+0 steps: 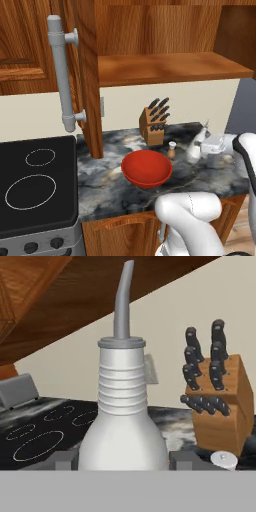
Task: Retrieve the bottle and the shaker from the cabinet and place them next to the mixing bowl on the counter. Then add garlic from the fridge to the mixing bowl.
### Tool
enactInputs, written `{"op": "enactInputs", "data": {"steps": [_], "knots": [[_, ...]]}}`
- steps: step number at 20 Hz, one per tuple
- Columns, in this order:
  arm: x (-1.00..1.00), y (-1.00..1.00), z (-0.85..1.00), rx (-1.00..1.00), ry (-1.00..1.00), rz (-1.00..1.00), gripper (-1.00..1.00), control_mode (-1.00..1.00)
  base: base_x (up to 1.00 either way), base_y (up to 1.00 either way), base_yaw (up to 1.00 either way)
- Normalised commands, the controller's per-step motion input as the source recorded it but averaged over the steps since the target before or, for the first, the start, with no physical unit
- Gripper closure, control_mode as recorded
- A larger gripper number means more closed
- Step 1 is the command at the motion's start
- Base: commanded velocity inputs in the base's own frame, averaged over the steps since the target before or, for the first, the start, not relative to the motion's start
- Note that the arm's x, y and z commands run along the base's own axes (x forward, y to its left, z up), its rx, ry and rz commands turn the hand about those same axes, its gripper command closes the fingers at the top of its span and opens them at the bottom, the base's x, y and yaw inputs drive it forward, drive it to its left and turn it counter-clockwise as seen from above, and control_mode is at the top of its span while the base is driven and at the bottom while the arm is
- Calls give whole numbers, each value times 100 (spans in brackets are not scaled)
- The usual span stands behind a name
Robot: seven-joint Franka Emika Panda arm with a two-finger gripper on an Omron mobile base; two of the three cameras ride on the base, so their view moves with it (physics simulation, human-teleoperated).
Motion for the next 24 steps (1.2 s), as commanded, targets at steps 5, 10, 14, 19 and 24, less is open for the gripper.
{"op": "enactInputs", "data": {"steps": [5,10,14,19,24], "knots": [[10,-10,-53,-1,-2,12,100,-100,0,0,0],[15,-1,-46,-5,-2,6,100,-100,0,0,0],[13,0,-33,-6,-8,0,100,-100,0,0,0],[14,0,-22,-4,-9,0,100,-100,0,0,0],[15,0,-11,-7,-3,0,100,-100,0,0,0]]}}
